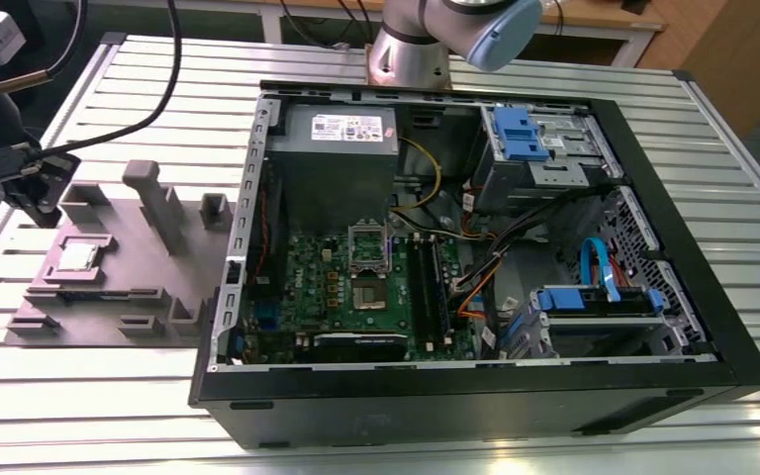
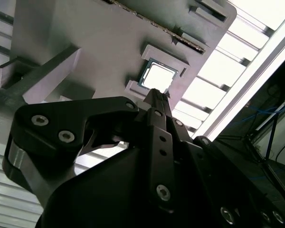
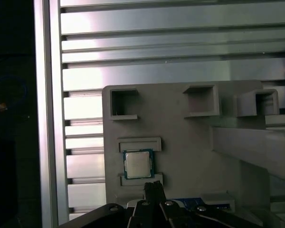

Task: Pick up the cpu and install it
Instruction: 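Reach for the cpu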

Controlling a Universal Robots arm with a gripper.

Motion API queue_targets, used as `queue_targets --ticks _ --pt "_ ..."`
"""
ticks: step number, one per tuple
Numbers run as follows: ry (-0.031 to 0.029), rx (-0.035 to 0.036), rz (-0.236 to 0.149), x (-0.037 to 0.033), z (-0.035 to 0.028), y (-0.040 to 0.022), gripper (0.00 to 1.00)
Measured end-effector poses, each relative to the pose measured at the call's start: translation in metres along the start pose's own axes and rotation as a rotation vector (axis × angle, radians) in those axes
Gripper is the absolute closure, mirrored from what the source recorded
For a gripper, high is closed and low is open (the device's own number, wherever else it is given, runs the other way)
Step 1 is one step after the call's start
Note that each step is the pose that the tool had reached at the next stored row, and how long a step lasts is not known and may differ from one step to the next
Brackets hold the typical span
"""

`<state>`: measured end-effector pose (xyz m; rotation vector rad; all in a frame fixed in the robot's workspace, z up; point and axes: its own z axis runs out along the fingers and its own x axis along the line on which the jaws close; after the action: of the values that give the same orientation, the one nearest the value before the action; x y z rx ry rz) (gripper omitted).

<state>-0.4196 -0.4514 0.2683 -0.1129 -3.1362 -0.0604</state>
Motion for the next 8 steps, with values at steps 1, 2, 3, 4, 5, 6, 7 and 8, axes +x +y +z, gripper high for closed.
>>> queue_targets --ticks 1,2,3,4,5,6,7,8 --pt "-0.0001 -0.0001 0.000 0.0002 0.0008 0.0000 0.89" --pt "-0.0001 -0.0001 0.000 0.0004 0.0022 -0.0001 0.89" --pt "0.0001 0.0001 0.000 0.0007 0.0037 -0.0002 0.89" --pt "-0.0003 -0.0001 0.000 0.0012 0.0056 -0.0002 0.89" --pt "-0.0006 0.0001 0.000 0.0021 0.0072 -0.0004 0.89" --pt "-0.0012 0.0000 0.000 0.0028 0.0090 -0.0006 0.89" --pt "-0.0017 -0.0001 0.000 0.0036 0.0110 -0.0007 0.89" --pt "-0.0022 -0.0002 0.000 0.0043 0.0128 -0.0008 0.89"
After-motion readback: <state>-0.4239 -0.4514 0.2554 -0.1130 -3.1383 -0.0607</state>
